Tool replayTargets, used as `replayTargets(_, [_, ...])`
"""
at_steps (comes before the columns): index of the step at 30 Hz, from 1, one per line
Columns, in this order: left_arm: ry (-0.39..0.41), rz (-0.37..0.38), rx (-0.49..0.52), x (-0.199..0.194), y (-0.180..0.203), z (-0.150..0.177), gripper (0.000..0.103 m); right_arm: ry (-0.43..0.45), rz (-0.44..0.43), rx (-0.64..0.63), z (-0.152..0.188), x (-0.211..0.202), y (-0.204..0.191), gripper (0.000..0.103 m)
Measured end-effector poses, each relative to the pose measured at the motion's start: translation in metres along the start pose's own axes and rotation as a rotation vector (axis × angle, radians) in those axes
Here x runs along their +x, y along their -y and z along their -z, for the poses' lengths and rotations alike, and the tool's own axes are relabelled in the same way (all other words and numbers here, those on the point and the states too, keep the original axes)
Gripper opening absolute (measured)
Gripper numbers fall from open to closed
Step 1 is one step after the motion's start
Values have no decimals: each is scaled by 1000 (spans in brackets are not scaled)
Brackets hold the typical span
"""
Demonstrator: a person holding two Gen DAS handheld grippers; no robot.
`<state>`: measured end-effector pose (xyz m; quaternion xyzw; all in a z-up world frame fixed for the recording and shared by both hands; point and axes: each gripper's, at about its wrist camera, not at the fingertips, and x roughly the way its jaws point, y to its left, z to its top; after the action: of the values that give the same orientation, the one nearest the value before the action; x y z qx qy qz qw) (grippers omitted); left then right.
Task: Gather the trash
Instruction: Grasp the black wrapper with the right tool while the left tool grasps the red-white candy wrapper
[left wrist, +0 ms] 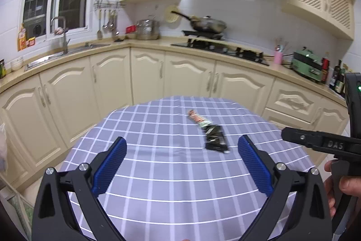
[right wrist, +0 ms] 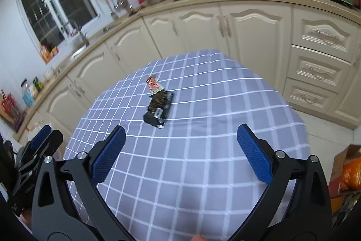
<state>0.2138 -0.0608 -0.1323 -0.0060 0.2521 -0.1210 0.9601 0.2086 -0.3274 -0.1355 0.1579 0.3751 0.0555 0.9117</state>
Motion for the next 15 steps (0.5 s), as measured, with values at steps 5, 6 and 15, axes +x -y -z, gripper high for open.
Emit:
replayTargets(5, [-41,-28,-19,22,-26,1,97,-81,29,-65,-11,60,-29,97])
replayTargets(6, [-55,-31,-20,28,-30,0,97,-100,29,-74,-13,75,-35,97])
replayTargets(15, [-137,-56,-3,82,-34,-10,97,-172,109,-217,-12,142,-58,49])
